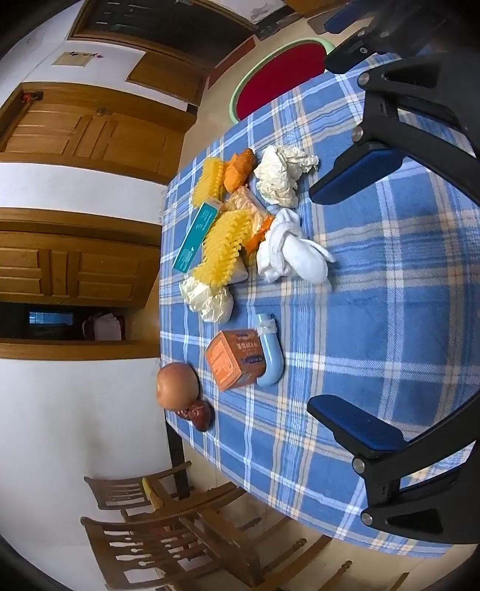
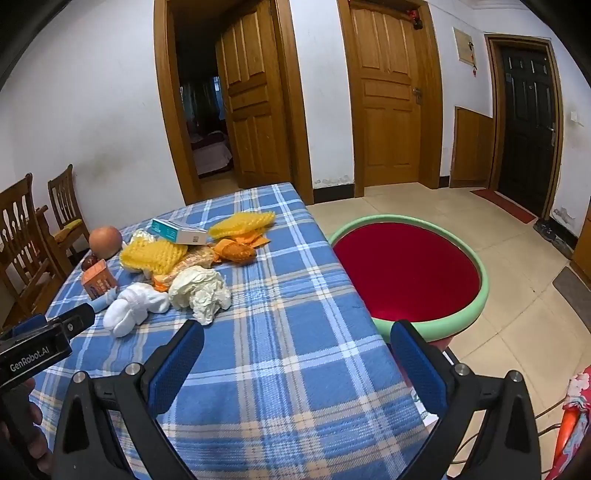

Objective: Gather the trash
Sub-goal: 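Grasp the white cloth with the left tool while the right tool grasps the crumpled tissue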

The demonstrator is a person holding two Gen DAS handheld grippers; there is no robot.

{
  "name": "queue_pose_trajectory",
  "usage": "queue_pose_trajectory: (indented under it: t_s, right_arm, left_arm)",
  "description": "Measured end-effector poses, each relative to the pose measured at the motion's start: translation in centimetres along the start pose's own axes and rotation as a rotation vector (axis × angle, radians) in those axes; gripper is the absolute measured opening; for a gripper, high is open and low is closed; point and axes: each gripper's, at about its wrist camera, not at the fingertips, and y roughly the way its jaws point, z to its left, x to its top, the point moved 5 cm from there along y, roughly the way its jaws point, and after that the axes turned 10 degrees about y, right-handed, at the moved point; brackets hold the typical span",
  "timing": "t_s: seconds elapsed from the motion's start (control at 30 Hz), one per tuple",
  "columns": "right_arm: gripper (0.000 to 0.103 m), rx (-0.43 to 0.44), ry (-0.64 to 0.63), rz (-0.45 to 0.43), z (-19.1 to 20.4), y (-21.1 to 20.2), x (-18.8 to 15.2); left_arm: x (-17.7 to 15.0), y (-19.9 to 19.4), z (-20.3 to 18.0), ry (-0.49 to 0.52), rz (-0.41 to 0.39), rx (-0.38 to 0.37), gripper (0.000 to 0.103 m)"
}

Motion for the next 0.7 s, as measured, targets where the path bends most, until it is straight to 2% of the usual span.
queue_pose_trajectory:
  t_s: [0.13,0.33,0.5,0.6,0.67,0.7]
  right_arm:
    - [0.103,-0.006,-0.005,0.019,-0.7,1.4,0.4]
    - [0.103,0.008,-0.001,0.053,-1.0,2.5,0.7]
    - [0.103,0.030,-0.016,0.078,-0.5,3.4,1.0]
    - [0.103,0.026,-0.032,0.110,-0.5,3.7,1.2]
    - [0.103,0.035,-0.035,0.112,-0.3,4.0,1.3]
    - [0.103,0.038,-0.034,0.122,-0.2,4.1,1.2]
  left_arm:
    - [0.3,1.3,-0.6,0.015,0.028,-0.010,0.101]
    - [0.6,3.1,-1.8,0.044,0.064,-0.048,0.093]
    - [0.6,5.0,-2.4,0.054,0.112,-0.098,0.079]
    - [0.6,6.0,-2.8,0.058,0.138,-0.153,0.066]
    - [0.6,6.4,-3.1,0.067,0.150,-0.184,0.047]
    - [0.5,6.5,-3.2,0.072,0.155,-0.192,0.042]
